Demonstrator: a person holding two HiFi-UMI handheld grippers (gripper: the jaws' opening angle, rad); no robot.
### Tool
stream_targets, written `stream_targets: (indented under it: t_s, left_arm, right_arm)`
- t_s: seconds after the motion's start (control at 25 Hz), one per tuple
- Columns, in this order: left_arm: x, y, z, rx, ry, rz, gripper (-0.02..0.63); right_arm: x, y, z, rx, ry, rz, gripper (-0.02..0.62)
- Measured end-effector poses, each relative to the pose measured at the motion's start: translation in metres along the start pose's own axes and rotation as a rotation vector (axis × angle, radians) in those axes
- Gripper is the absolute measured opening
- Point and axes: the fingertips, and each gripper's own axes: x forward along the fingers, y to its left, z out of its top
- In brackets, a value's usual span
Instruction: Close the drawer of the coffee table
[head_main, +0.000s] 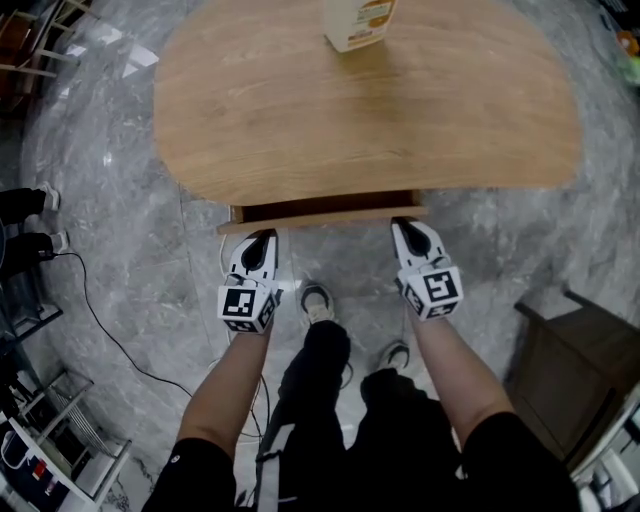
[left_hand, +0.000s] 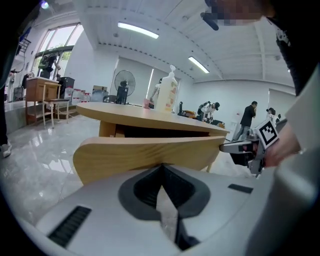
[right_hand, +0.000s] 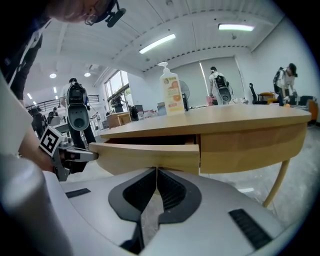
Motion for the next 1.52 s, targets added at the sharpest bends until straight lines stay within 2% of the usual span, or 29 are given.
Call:
stream_targets:
  t_s: [0.32,0.52,0.8,1.0,1.12,1.28,1.52]
  left_arm:
    - [0.026,0.013,0.019,0.033,0.0,-0.066,0.007]
    - [0.044,0.028,0.035,0.032,0.028,-0.034,0.006]
    - [0.058,0.039,0.045,0.014,0.022,-0.028,0.006]
    - [0.06,0.039,0.046,0.034,0.022,-0.011,0.008]
    - [0.051,0.035,0.039,0.017,0.041,-0.008,0.008]
    - [0.025,0.013,0.014,0.028,0.085,-0.044,0.008]
    - [-0.03,-0.032,-0.003,-0.058,0.097,-0.053,0.008]
  right_arm:
    - [0.031,-0.017,0.02,-0.026,-0.026,-0.071,0.014]
    - [0.05,-0.029,0.032,-0.01,-0.041,-0.115,0.014]
    - [0.064,-0.033,0.045,-0.044,-0.045,-0.094,0.014]
    - [0.064,-0.031,0.05,-0.051,-0.069,-0.071,0.014]
    - [0.052,-0.024,0.045,-0.036,-0.054,-0.063,0.014]
    - [0.015,0.003,0.034,-0.042,-0.007,-0.007,0.015]
    - [-0.054,0.04,0.032,0.027,-0.015,0.059,0.015]
